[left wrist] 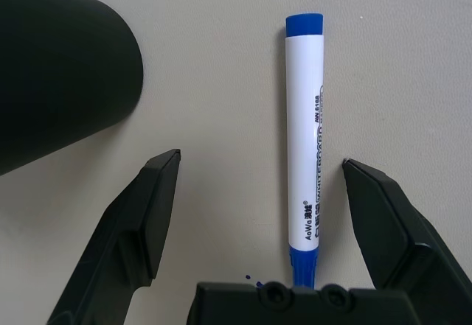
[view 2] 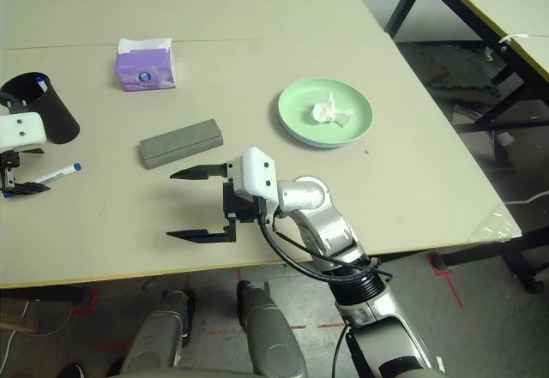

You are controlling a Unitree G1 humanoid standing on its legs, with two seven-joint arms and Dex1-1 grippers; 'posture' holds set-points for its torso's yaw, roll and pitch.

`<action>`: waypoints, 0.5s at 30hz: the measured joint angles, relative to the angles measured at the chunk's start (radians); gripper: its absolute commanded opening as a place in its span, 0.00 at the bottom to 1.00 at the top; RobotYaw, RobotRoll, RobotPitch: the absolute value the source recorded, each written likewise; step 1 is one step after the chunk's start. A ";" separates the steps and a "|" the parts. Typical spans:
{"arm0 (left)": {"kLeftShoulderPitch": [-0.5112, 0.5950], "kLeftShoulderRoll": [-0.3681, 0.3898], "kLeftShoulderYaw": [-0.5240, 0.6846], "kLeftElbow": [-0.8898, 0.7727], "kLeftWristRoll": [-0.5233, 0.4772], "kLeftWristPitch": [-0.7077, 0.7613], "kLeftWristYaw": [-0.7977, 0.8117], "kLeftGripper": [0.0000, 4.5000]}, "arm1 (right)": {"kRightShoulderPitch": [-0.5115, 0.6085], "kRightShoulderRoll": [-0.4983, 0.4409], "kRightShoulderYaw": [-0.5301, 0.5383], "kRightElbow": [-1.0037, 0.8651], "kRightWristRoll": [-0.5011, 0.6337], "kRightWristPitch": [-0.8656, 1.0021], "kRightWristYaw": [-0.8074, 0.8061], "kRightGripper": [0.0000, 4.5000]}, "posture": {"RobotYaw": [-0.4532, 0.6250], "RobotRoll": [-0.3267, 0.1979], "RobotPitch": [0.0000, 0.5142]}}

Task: Organize and tidy the items on the table.

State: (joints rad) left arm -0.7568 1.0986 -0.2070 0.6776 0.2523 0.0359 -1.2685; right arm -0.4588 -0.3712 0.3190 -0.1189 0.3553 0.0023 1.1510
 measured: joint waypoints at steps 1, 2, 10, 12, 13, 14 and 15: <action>0.000 -0.002 -0.001 0.000 0.000 0.000 -0.005 0.80 | 0.000 0.000 0.000 -0.001 0.000 0.002 0.000 1.00 | 0.40 0.62 0.51; 0.000 -0.005 -0.002 0.001 -0.001 0.001 -0.011 0.73 | 0.000 -0.001 0.000 -0.001 0.000 0.003 0.000 1.00 | 0.40 0.62 0.50; 0.008 -0.013 -0.005 0.007 -0.003 0.010 -0.014 0.12 | 0.000 -0.001 0.000 -0.013 0.000 0.005 0.000 1.00 | 0.41 0.62 0.50; 0.011 -0.012 -0.002 0.004 -0.007 0.016 -0.014 0.05 | 0.000 0.000 0.000 -0.013 0.000 0.006 0.000 1.00 | 0.41 0.62 0.51; 0.014 -0.011 0.001 -0.001 -0.010 0.020 -0.014 0.05 | 0.000 0.000 0.000 -0.013 0.000 0.006 0.000 1.00 | 0.41 0.62 0.51; 0.018 -0.010 0.004 -0.006 -0.013 0.026 -0.015 0.05 | 0.000 0.001 0.000 -0.013 0.000 0.006 0.000 1.00 | 0.41 0.62 0.51; 0.020 -0.009 0.007 -0.010 -0.017 0.031 -0.018 0.05 | 0.000 0.001 0.000 -0.013 0.000 0.006 0.000 1.00 | 0.41 0.62 0.50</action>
State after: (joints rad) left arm -0.7363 1.0893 -0.2001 0.6679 0.2353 0.0671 -1.2866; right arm -0.4591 -0.3700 0.3191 -0.1320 0.3557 0.0079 1.1513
